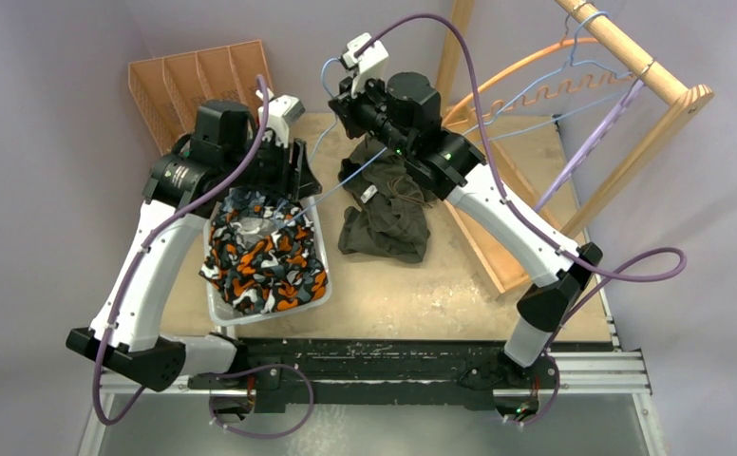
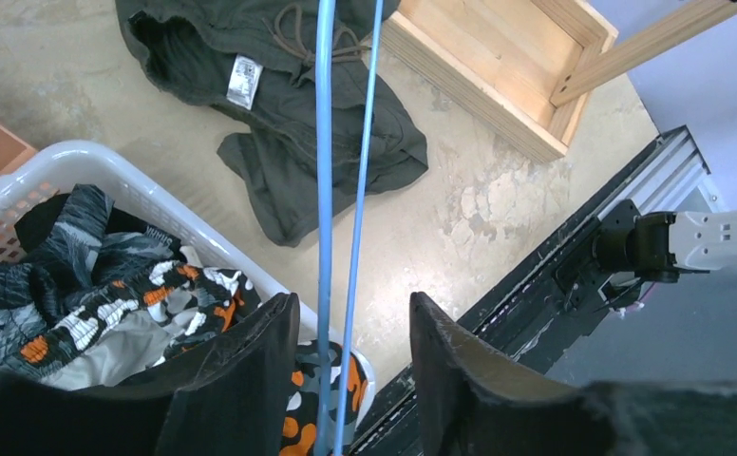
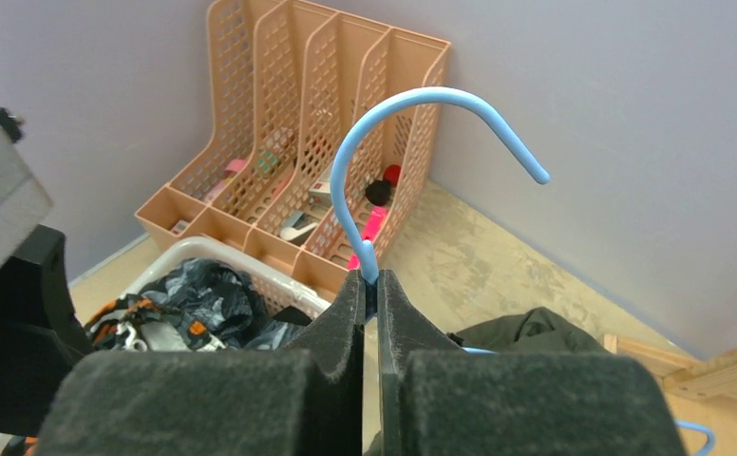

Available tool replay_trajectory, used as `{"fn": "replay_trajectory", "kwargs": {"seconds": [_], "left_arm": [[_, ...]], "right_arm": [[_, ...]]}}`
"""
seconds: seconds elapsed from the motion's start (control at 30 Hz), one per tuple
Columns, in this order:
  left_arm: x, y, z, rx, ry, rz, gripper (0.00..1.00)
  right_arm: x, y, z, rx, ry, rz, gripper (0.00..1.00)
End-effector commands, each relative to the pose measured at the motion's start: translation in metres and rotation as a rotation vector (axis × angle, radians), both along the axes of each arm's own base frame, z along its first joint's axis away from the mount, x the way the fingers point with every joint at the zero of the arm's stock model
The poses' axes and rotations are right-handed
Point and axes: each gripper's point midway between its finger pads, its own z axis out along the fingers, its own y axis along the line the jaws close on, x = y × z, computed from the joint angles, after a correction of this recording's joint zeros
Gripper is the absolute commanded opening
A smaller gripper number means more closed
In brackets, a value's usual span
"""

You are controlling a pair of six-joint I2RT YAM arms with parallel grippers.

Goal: Remove the shorts from the hanger
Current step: Pick up the hanger at the center of the board.

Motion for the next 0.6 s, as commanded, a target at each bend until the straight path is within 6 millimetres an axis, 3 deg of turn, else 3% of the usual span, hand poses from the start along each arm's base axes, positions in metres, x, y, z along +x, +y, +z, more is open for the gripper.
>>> {"fn": "replay_trajectory", "kwargs": {"seconds": [0.0, 0.1, 0.37, 0.5, 0.57], "left_arm": [[-0.001, 0.006, 0.013, -0.015, -0.071, 0.037, 0.48], [-0.007, 0.011, 0.003, 0.007, -0.051, 0.043, 0.54], [-0.025, 0.023, -0.028, 0.044, 0.007, 0.068, 0.57], [-0.032, 0.016, -0.031, 0.0, 0.023, 0.041, 0.52], [-0.032, 0.013, -0.028, -0.025, 0.015, 0.035, 0.42]], "right_arm": [[-0.006, -0.023, 0.051, 0.1, -0.114, -0.068, 0.0], [-0.005, -0.025, 0.049, 0.11, -0.114, -0.081, 0.0], [-0.014, -0.026, 0.058, 0.142, -0.131, -0.05, 0.0], [-0.014, -0.027, 0.059, 0.146, -0.132, -0.054, 0.0], [-0.016, -0.028, 0.061, 0.149, -0.136, -0.05, 0.0]]}}
